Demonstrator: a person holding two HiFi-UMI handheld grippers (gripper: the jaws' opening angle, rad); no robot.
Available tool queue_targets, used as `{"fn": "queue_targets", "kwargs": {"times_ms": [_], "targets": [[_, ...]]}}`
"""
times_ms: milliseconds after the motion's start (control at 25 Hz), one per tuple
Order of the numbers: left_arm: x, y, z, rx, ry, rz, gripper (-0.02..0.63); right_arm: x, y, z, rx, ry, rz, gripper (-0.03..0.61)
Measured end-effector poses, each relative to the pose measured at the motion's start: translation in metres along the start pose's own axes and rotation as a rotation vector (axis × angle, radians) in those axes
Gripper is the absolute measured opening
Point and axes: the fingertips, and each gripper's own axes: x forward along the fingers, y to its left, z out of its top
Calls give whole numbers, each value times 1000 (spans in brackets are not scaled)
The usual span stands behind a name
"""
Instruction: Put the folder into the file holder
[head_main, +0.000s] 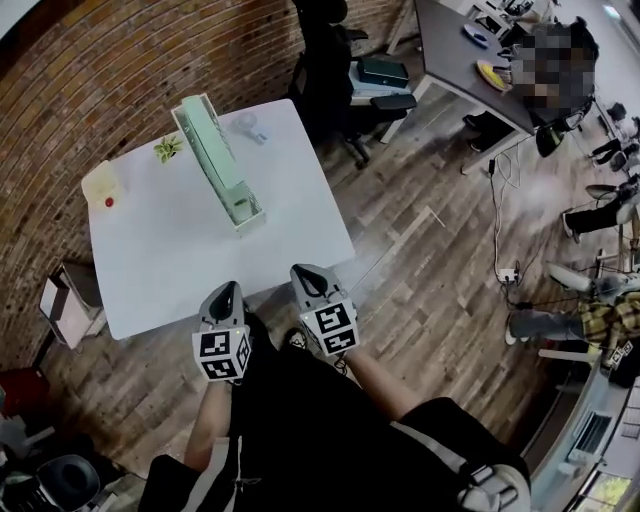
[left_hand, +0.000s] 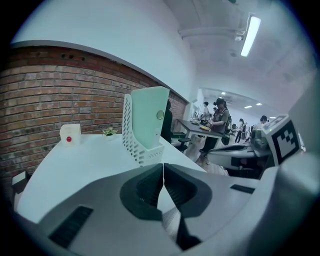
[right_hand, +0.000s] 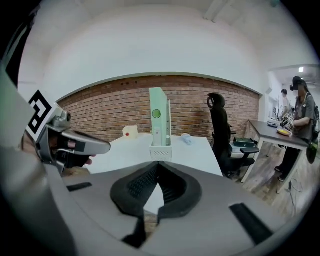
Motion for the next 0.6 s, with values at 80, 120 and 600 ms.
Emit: {"fn": "queue_targets", "kwargs": {"times_ms": [80,120,600], "targets": [[-12,-13,-11,-8,13,6,23,-14,2,-6,3,-5,10,9],[-17,-20,-15,-11,21,4,23,-20,4,-9,8,-5,15,9],[-53,-35,71,-1,-153,-10,23,-60,17,62,14,-148,4,9]]}}
